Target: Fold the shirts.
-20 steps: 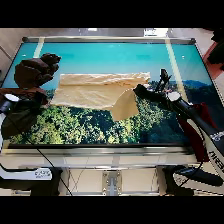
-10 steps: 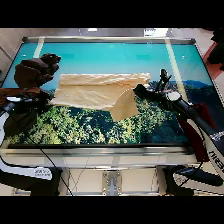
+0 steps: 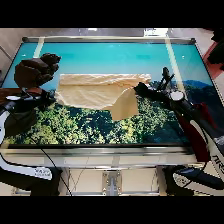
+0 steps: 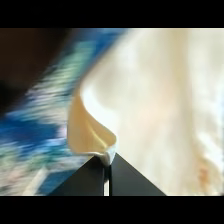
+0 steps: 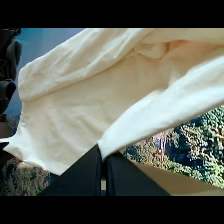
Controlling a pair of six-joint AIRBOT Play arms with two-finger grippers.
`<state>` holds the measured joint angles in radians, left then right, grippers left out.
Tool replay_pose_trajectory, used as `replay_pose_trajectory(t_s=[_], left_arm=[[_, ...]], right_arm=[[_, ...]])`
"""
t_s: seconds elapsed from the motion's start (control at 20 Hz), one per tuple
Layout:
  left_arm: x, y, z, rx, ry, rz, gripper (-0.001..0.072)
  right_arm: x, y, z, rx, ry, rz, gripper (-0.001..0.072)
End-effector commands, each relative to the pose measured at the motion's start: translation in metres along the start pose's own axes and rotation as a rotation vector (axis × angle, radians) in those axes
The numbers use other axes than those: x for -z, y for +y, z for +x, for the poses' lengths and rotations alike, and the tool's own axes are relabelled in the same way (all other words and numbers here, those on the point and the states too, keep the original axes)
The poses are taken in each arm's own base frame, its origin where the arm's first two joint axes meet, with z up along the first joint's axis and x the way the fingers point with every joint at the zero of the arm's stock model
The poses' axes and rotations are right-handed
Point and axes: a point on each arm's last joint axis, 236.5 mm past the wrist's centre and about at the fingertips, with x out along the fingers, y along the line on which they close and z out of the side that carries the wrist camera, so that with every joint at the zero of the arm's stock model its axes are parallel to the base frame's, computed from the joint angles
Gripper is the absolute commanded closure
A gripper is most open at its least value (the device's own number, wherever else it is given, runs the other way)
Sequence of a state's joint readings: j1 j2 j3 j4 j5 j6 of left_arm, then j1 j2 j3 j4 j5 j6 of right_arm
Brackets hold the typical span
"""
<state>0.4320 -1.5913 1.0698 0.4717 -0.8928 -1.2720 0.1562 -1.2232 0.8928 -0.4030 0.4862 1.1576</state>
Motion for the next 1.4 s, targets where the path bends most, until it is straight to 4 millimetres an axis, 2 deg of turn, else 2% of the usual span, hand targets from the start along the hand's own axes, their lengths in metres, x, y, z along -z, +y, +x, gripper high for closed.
replay_pose_trajectory(t_s=[0.0, 0.15, 0.25, 0.4, 0.5, 0.6, 0.7, 0.8, 0.85, 0.9, 0.95, 1.05, 1.2, 1.35], left_arm=[[0.01, -0.132, -0.059, 0.361, 0.032, 0.3, 0.0693], [0.037, -0.226, -0.147, 0.524, -0.036, 0.604, 0.0694], [0.057, -0.265, -0.2, 0.523, -0.135, 0.779, 0.0694], [0.091, -0.298, -0.264, 0.406, -0.3, 1.032, 0.0694], [0.098, -0.316, -0.309, 0.294, -0.485, 1.144, 0.0695], [0.092, -0.336, -0.365, 0.187, -0.746, 1.188, 0.0695], [0.094, -0.351, -0.41, 0.111, -0.916, 1.222, 0.0696], [0.105, -0.359, -0.427, 0.077, -0.936, 1.259, 0.0696], [0.109, -0.361, -0.429, 0.08, -0.928, 1.27, 0.0696], [0.111, -0.359, -0.425, 0.079, -0.907, 1.267, 0.0696], [0.111, -0.352, -0.415, 0.076, -0.853, 1.25, 0.0696], [0.102, -0.332, -0.383, 0.055, -0.703, 1.21, 0.0696], [0.067, -0.283, -0.31, 0.014, -0.439, 1.087, 0.0696], [0.032, -0.222, -0.207, -0.089, -0.218, 1.008, 0.0696]], right_arm=[[-0.026, 0.026, -0.051, -0.047, -0.056, -0.056, 0.0679], [-0.052, 0.058, -0.132, -0.081, -0.162, -0.149, 0.068], [-0.058, 0.088, -0.189, -0.111, -0.247, -0.219, 0.068], [-0.064, 0.143, -0.282, -0.105, -0.432, -0.404, 0.0681], [-0.069, 0.177, -0.345, -0.05, -0.593, -0.52, 0.0682], [-0.072, 0.209, -0.404, 0.029, -0.752, -0.637, 0.0682], [-0.083, 0.233, -0.453, 0.117, -0.891, -0.734, 0.0682], [-0.099, 0.248, -0.48, 0.153, -0.984, -0.765, 0.0682], [-0.109, 0.252, -0.482, 0.158, -0.993, -0.768, 0.0682], [-0.123, 0.249, -0.472, 0.156, -0.969, -0.752, 0.0682], [-0.135, 0.241, -0.452, 0.14, -0.921, -0.72, 0.0682], [-0.158, 0.204, -0.387, 0.122, -0.723, -0.624, 0.0681], [-0.171, 0.119, -0.273, 0.128, -0.379, -0.453, 0.0681], [-0.163, 0.042, -0.177, 0.136, -0.168, -0.337, 0.0681]])
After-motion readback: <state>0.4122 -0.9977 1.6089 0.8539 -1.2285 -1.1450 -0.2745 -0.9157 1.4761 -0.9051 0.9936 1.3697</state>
